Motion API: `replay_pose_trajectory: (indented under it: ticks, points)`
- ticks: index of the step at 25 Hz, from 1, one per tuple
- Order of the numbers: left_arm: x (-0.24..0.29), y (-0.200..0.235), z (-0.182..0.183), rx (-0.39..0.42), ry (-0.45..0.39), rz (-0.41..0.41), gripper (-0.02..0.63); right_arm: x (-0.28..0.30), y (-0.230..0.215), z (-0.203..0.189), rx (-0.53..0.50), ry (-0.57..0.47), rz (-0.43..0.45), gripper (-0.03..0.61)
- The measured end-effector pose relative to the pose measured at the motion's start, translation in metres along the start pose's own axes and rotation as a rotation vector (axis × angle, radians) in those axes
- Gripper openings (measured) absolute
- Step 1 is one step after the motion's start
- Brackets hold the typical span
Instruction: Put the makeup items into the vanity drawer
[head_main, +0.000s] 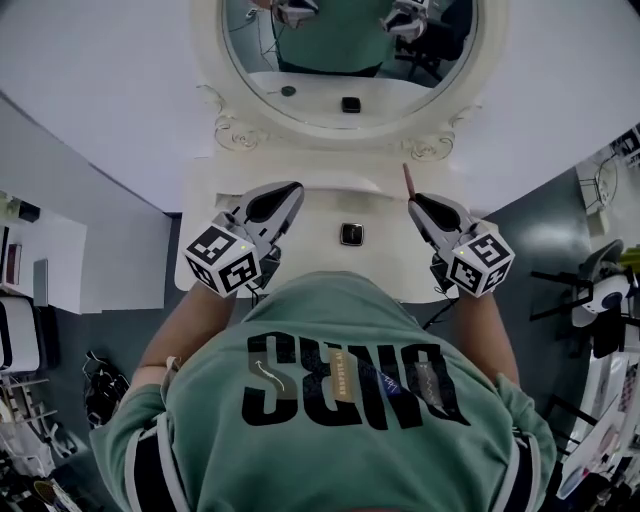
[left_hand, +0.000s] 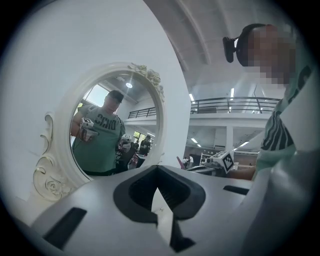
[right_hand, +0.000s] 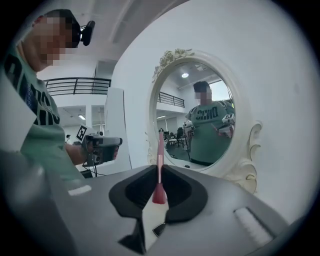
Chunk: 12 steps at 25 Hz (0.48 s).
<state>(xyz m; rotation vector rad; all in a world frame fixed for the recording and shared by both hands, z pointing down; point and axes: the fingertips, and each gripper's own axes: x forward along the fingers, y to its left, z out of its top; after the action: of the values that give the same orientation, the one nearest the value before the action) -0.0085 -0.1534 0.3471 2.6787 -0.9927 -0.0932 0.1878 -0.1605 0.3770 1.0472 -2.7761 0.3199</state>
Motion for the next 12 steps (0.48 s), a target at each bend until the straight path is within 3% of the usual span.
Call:
replay_pose_trajectory:
  ticks: [12]
  points:
    - [0.003, 0.003, -0.005, -0.015, -0.005, 0.024, -0.002, 0.013, -0.001, 0.004, -0.024, 0.022, 0.044, 0.050]
